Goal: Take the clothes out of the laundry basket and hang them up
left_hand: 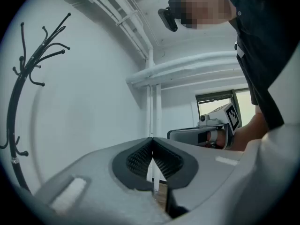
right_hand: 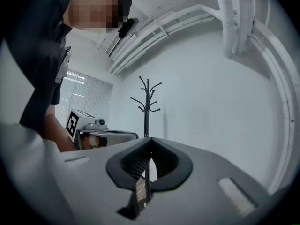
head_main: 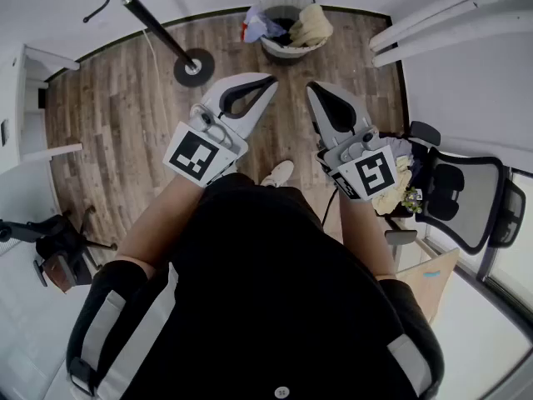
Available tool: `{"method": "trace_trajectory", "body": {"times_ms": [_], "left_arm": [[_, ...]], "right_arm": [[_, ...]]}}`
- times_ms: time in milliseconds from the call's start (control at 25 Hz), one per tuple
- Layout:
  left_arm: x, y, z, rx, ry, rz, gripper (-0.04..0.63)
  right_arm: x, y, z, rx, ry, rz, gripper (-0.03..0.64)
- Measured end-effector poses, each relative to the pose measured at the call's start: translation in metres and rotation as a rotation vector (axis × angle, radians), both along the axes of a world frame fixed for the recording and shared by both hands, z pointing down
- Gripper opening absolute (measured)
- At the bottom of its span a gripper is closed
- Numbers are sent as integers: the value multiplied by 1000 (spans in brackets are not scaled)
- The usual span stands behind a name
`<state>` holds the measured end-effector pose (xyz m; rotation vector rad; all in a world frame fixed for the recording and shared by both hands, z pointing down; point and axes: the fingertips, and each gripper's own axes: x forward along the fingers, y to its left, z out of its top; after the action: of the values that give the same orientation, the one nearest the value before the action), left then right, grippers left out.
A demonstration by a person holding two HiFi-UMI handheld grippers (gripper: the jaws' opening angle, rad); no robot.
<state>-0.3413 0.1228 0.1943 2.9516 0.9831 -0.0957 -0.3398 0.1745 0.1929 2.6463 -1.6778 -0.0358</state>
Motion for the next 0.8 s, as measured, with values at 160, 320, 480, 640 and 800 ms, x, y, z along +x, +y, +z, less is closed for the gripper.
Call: {"method": "trace_trajectory", "body": {"times_ms": [160,320,480,640,800], "left_arm": [[-1,4,0,2,1,-3,2],[-4,5,3,4,-9,-1,2],[-5,4,5,-2,-12,-3,2],[-5,6,7,0,-12,-7,2],[-4,8,8,10,-11,-15,3]], "right_arm": [[0,7,-1,8,-2,6,-12],[-2,13,0,28,-14,10,-11],[-3,14,0,43,-25,9,-11],[-4,16,3,34,-26,5,-11],[-2,21,3,31,-17,21,-11]]}}
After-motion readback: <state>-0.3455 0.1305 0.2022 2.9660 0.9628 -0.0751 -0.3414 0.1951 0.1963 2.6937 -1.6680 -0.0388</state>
